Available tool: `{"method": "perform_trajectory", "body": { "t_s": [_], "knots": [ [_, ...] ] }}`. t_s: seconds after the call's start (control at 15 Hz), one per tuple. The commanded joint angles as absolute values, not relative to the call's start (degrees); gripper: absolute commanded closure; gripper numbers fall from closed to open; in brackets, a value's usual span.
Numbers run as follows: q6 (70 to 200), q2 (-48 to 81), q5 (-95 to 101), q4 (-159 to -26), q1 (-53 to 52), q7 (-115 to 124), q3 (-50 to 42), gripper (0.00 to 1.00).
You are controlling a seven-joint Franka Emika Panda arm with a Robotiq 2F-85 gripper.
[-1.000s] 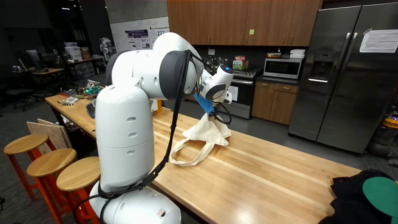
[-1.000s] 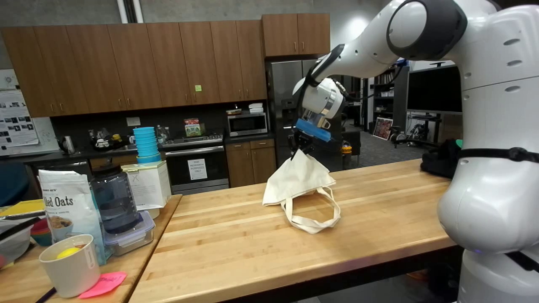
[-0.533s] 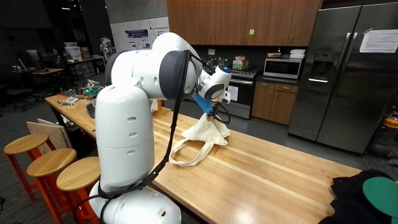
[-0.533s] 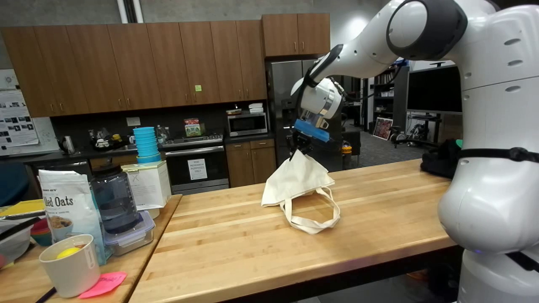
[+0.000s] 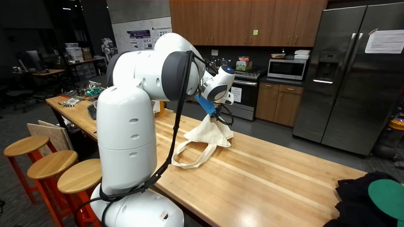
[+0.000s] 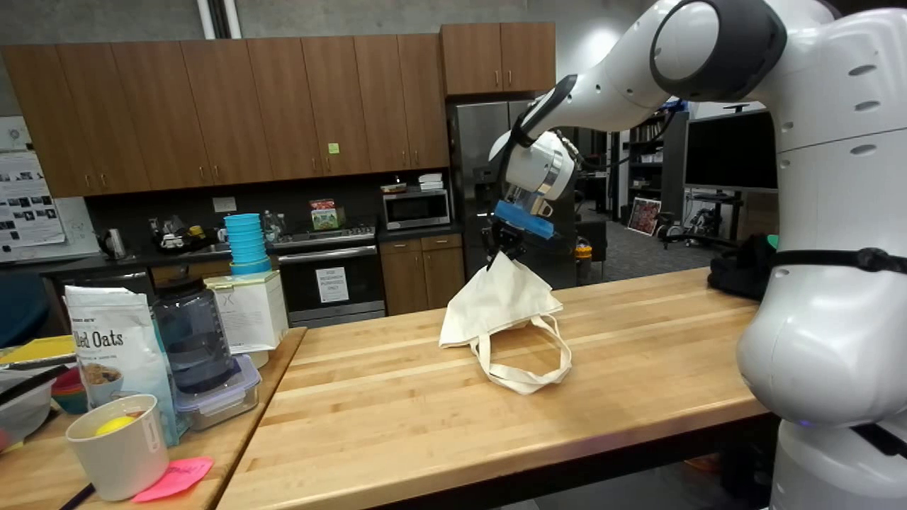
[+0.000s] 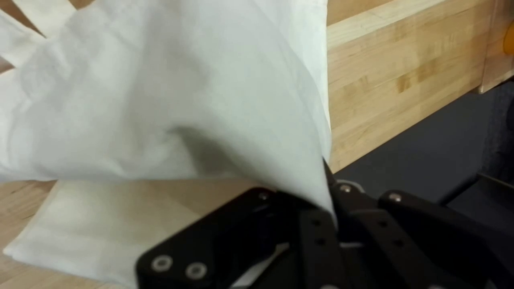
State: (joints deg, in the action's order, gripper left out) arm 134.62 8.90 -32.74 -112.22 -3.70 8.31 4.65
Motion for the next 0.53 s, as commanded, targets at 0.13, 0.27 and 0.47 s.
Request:
{"method": "perform_trajectory", "body": {
  "t_s": [0.13, 0.27, 0.47],
  "knots": [
    [134.86, 9.09, -30.73, -111.32, -4.23, 10.85, 4.96, 0.99],
    [134.80, 9.19, -30.13, -111.19, -4.49, 11.33, 5.13, 0.99],
    [134.80, 9.37, -28.94, -111.06, -4.85, 12.23, 5.36, 0.99]
  ]
}}
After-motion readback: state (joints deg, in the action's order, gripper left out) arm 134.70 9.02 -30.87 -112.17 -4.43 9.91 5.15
